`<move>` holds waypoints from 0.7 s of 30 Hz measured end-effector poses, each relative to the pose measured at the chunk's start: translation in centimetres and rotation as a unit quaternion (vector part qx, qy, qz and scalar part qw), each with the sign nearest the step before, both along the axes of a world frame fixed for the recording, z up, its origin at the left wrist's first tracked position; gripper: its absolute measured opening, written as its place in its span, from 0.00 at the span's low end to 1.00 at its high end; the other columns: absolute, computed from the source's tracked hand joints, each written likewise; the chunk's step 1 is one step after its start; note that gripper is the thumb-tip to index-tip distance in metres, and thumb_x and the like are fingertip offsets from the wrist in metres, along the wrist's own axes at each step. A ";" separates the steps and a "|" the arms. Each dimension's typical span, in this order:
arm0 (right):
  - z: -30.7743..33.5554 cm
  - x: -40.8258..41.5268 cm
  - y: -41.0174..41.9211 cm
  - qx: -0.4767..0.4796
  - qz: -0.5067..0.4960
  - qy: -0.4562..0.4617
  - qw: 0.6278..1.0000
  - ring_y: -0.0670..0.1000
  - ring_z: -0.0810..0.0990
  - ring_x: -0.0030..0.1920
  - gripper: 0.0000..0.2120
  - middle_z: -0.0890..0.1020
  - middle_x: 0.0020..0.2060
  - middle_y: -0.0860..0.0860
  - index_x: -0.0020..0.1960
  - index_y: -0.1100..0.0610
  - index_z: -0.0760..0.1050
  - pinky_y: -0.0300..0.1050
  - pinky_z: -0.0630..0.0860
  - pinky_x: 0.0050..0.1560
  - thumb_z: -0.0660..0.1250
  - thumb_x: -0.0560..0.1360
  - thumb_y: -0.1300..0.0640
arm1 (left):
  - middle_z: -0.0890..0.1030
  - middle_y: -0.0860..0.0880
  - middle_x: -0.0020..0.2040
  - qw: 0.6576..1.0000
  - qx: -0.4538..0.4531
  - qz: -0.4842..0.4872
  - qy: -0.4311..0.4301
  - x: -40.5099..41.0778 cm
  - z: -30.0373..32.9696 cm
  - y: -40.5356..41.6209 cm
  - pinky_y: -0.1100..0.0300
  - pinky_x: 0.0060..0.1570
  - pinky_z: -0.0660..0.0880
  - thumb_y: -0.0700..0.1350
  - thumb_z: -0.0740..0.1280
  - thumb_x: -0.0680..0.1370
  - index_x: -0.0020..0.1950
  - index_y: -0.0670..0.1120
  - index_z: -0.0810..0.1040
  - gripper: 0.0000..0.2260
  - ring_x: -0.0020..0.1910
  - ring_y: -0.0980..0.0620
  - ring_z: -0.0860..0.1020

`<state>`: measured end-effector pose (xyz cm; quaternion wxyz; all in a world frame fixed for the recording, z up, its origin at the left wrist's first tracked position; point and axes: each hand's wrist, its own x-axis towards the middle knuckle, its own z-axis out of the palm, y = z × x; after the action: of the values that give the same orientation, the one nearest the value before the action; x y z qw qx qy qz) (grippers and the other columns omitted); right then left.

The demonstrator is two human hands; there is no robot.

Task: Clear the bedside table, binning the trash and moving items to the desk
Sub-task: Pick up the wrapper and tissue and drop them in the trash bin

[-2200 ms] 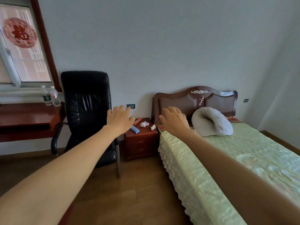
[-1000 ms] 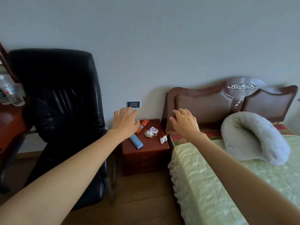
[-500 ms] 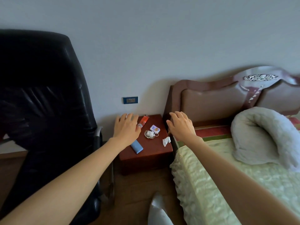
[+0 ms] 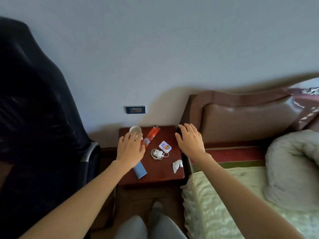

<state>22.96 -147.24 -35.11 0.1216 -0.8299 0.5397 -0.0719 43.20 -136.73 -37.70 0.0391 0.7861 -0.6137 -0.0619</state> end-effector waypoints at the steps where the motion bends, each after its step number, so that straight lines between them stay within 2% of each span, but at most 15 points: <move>1: -0.9 0.0 -0.7 0.008 0.002 0.002 1.000 0.57 0.59 0.74 0.22 0.68 0.71 0.55 0.72 0.58 0.65 0.54 0.61 0.69 0.56 0.80 0.50 | 0.73 0.45 0.66 1.000 0.009 0.001 0.002 -0.1 -0.8 -0.6 0.47 0.62 0.67 0.50 0.63 0.76 0.69 0.45 0.69 0.22 0.66 0.43 0.70; 4: -3.6 0.3 -2.2 0.032 -0.002 -0.004 0.999 0.58 0.58 0.74 0.22 0.67 0.72 0.57 0.72 0.58 0.65 0.55 0.61 0.70 0.58 0.80 0.51 | 0.76 0.45 0.64 0.999 0.034 -0.003 0.007 -0.1 -2.8 -2.2 0.47 0.60 0.70 0.51 0.65 0.75 0.68 0.45 0.71 0.22 0.64 0.43 0.72; 10: -10.4 0.8 -4.2 0.053 -0.025 -0.026 0.998 0.63 0.67 0.70 0.21 0.73 0.67 0.62 0.67 0.62 0.71 0.61 0.70 0.63 0.65 0.77 0.55 | 0.76 0.43 0.63 0.997 0.068 -0.023 0.009 1.4 -7.9 -6.2 0.45 0.59 0.70 0.50 0.67 0.74 0.66 0.43 0.73 0.22 0.63 0.42 0.73; 13: -13.7 0.5 -3.8 0.065 -0.055 -0.032 0.996 0.63 0.69 0.68 0.20 0.74 0.65 0.62 0.66 0.62 0.72 0.62 0.71 0.61 0.66 0.76 0.56 | 0.76 0.42 0.63 0.996 0.084 -0.035 0.016 1.9 -10.8 -7.3 0.45 0.58 0.71 0.49 0.67 0.74 0.67 0.42 0.72 0.23 0.63 0.41 0.73; 21: -25.4 -1.4 -1.8 0.134 -0.128 -0.005 0.983 0.64 0.72 0.65 0.23 0.75 0.63 0.62 0.65 0.61 0.73 0.61 0.73 0.61 0.56 0.76 0.49 | 0.76 0.40 0.62 0.989 0.121 -0.085 0.025 3.2 -21.9 -9.7 0.43 0.57 0.72 0.48 0.67 0.73 0.67 0.40 0.71 0.24 0.62 0.38 0.73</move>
<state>21.60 -149.03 -60.47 0.2245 -0.7300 0.6452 -0.0179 46.36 -146.46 -59.62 -0.0465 0.7285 -0.6648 -0.1585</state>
